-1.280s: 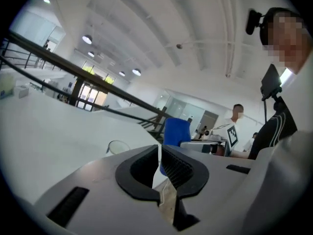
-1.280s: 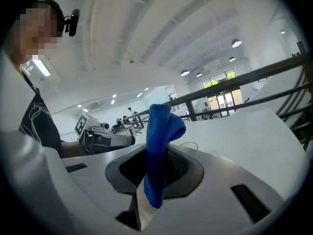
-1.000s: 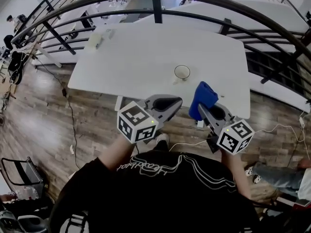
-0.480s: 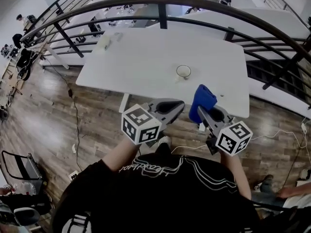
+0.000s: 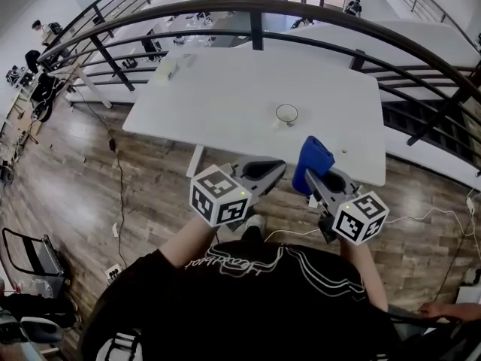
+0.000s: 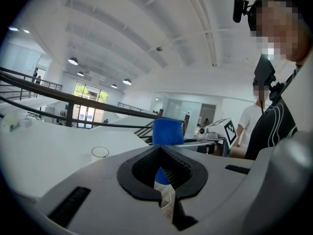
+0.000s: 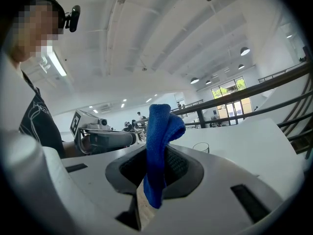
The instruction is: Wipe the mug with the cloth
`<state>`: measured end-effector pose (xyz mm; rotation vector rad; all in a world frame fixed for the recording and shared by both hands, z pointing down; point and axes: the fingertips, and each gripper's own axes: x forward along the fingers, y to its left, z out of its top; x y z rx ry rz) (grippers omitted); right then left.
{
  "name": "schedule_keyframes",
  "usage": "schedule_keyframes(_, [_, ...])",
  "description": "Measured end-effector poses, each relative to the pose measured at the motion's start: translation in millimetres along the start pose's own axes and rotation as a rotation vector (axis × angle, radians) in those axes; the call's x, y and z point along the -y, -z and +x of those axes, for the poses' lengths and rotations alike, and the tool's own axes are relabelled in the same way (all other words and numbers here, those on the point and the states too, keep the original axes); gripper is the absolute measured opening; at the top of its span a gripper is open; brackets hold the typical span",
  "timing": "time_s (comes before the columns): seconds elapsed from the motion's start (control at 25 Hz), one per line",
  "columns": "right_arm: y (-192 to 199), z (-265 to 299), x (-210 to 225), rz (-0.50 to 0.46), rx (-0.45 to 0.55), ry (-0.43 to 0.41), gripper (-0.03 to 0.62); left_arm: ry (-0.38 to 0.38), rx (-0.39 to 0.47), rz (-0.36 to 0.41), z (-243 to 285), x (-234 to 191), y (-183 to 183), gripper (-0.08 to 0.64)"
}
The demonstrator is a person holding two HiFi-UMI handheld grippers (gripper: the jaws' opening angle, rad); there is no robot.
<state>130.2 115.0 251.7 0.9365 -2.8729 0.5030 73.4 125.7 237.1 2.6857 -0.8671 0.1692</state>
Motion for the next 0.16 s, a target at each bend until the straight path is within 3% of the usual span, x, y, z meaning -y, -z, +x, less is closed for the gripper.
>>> schedule_keyframes(0.16, [-0.2,1.2,-8.0,-0.001,-0.001,-0.001,0.061,0.001,-0.002,-0.003,-7.5,1.7,0.9,0.008])
